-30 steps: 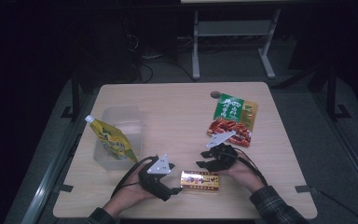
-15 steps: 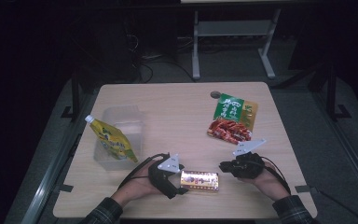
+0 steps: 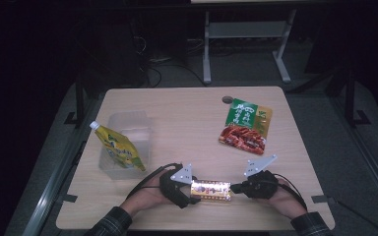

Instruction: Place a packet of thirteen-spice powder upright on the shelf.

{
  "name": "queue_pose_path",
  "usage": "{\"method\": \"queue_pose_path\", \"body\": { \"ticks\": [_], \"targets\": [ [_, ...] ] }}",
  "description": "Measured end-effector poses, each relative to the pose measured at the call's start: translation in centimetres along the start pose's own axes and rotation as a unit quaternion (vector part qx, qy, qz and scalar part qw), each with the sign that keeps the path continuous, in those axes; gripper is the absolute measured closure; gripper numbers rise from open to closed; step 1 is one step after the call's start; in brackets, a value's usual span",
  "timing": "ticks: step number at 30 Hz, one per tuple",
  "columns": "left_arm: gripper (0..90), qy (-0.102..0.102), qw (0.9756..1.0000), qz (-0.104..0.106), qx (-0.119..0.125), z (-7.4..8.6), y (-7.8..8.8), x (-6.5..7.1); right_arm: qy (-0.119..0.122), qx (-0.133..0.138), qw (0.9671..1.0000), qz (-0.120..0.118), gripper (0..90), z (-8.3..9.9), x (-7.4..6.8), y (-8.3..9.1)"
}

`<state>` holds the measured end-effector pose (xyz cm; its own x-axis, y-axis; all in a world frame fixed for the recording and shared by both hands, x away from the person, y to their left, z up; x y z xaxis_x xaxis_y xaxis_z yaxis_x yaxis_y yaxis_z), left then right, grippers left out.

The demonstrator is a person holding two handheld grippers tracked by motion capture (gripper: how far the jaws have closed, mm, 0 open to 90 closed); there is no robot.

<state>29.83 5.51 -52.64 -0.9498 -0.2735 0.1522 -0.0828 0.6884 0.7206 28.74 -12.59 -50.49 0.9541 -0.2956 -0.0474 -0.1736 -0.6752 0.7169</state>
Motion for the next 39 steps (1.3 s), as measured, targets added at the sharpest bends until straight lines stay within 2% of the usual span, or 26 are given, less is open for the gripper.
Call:
{"method": "queue_pose_path", "body": {
  "ticks": [4,10,15,16,20,24,30,32,33,36,37,38,39],
  "targets": [
    [28.6,-0.008,1.0000,0.003,-0.003,0.0,0.1,0.1,0.001,-0.007,1.0000,0.001,89.8,0.1,0.0,-0.4],
    [29.5,-0.007,0.9999,0.010,-0.001,0.0,0.4,0.2,0.000,-0.005,1.0000,-0.005,89.8,0.1,0.2,-0.4],
    [30.3,-0.013,0.9998,0.013,0.011,-0.6,1.2,0.3,0.004,-0.008,1.0000,-0.003,89.9,0.2,0.4,-0.5],
    [30.5,-0.011,0.9997,0.016,0.014,-0.7,1.4,0.5,-0.001,-0.009,1.0000,-0.005,89.9,0.2,0.3,-0.5],
    [30.8,-0.022,0.9993,0.015,0.026,-1.4,2.2,0.6,-0.002,-0.010,0.9999,-0.005,89.8,0.2,0.4,-0.5],
    [30.8,-0.025,0.9987,0.017,0.042,-2.2,2.8,0.8,-0.002,-0.008,0.9999,-0.006,89.9,0.1,0.4,-0.7],
    [30.7,-0.024,0.9959,0.029,0.082,-4.0,4.0,1.1,0.001,-0.013,0.9999,-0.010,89.9,0.1,0.4,-1.0],
    [30.7,-0.026,0.9949,0.032,0.092,-4.6,4.2,1.1,-0.001,-0.013,0.9998,-0.013,89.9,-0.1,0.2,-1.2],
    [30.6,-0.026,0.9946,0.033,0.094,-4.8,4.3,1.2,0.006,-0.016,0.9998,-0.011,89.9,-0.1,0.3,-1.3],
    [30.6,-0.029,0.9932,0.035,0.107,-5.6,4.6,1.3,0.008,-0.018,0.9997,-0.013,89.9,-0.2,0.2,-1.6],
    [30.6,-0.031,0.9929,0.035,0.110,-5.8,4.7,1.3,0.002,-0.017,0.9997,-0.016,89.8,-0.4,0.1,-1.7],
    [30.5,-0.028,0.9920,0.038,0.117,-6.1,4.8,1.3,0.011,-0.018,0.9997,-0.014,89.8,-0.4,0.3,-1.9],
    [30.6,-0.023,0.9914,0.041,0.122,-6.3,4.9,1.3,0.004,-0.016,0.9997,-0.018,89.8,-0.6,0.1,-2.0]
  ]
}}
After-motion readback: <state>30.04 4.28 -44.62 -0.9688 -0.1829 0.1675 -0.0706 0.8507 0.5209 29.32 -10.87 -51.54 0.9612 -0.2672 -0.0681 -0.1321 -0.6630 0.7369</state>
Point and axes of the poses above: each handheld gripper's, and its own axes: y roughly backward along the jaws, z roughly out of its underside, x roughly to its right, the point moved 8 cm from there along -y, roughly forward along the jaws, and after that the axes turned 11 degrees about y, right-handed, at the moved point
